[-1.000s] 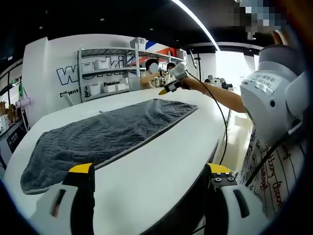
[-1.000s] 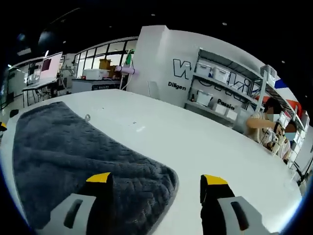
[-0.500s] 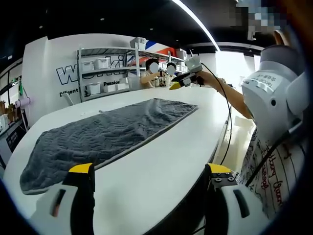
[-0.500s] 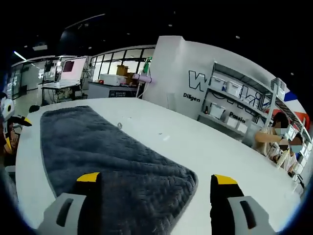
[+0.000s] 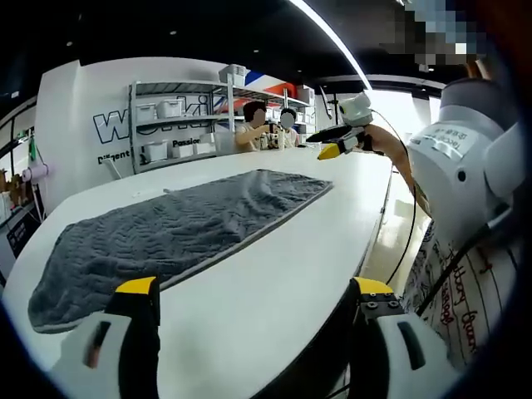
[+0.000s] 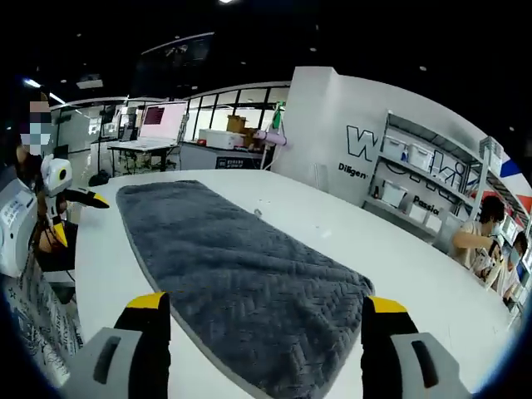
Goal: Fold the towel on the table until its edges align and the towel forms a compact rectangular stack.
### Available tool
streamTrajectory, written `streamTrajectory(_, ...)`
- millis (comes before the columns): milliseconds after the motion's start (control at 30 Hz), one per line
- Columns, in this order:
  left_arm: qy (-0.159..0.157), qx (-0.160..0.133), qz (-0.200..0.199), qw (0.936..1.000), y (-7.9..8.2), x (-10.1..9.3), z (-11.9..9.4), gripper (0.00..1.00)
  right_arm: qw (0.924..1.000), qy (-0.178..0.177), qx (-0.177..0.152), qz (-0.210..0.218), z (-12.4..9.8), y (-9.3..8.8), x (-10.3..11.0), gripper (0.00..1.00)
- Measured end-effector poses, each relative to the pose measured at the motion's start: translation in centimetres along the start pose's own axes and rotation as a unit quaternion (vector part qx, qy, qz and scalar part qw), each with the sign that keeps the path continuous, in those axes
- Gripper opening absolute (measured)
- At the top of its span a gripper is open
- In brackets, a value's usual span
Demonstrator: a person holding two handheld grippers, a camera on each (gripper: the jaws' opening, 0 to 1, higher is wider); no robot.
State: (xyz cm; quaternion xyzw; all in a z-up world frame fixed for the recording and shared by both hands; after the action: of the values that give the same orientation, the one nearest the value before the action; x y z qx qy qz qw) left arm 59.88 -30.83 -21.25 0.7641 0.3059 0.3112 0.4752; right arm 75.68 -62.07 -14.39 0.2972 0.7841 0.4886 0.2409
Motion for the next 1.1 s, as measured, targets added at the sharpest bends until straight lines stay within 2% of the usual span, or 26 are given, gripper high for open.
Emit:
streamTrajectory(200, 0.007, 0.001, -0.003, 1.0000, 0.0, 0.4, 0.0, 1.00, 0.9999, 0.007, -0.004, -0.014, -1.6, -0.4, 2.3, 1.00)
streamTrajectory(433, 0.009, 0.003, -0.003, 1.0000, 0.1, 0.6, 0.2, 1.00, 0.9995, 0.022, 0.013, -0.020, -2.8, -2.6, 5.1, 1.00)
streamTrajectory(567, 0.012, 0.005, -0.003, 0.9999, 0.0, 0.8, 0.1, 1.00, 0.9984, 0.045, 0.024, -0.024, -2.7, -4.3, 6.7, 1.00)
streamTrajectory(667, 0.016, 0.006, -0.004, 0.9998, -0.1, 0.9, 0.1, 1.00, 0.9961, 0.086, 0.014, -0.013, -2.2, -5.4, 8.0, 1.00)
streamTrajectory(767, 0.019, 0.008, -0.004, 0.9998, -0.3, 1.0, -0.1, 1.00, 0.9953, 0.094, 0.022, -0.007, -1.8, -6.6, 8.4, 1.00)
streamTrajectory(1100, 0.044, 0.017, -0.017, 0.9987, -1.2, 2.2, -1.2, 1.00, 0.9951, 0.097, 0.021, 0.004, -1.6, -7.5, 8.8, 0.99)
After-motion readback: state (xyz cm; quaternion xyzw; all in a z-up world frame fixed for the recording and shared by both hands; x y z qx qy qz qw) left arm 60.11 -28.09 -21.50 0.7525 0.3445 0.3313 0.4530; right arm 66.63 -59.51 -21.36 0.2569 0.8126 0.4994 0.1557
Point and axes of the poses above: the point that each gripper's makers call its tool centre point, and the gripper's own axes: z roughly forward along the fingers, x roughly to its left, y roughly out of its top, the point moved 1 cm from there along -z, roughly backward along the fingers, and after that the axes turned 8 degrees about z, right-handed, at the moved point
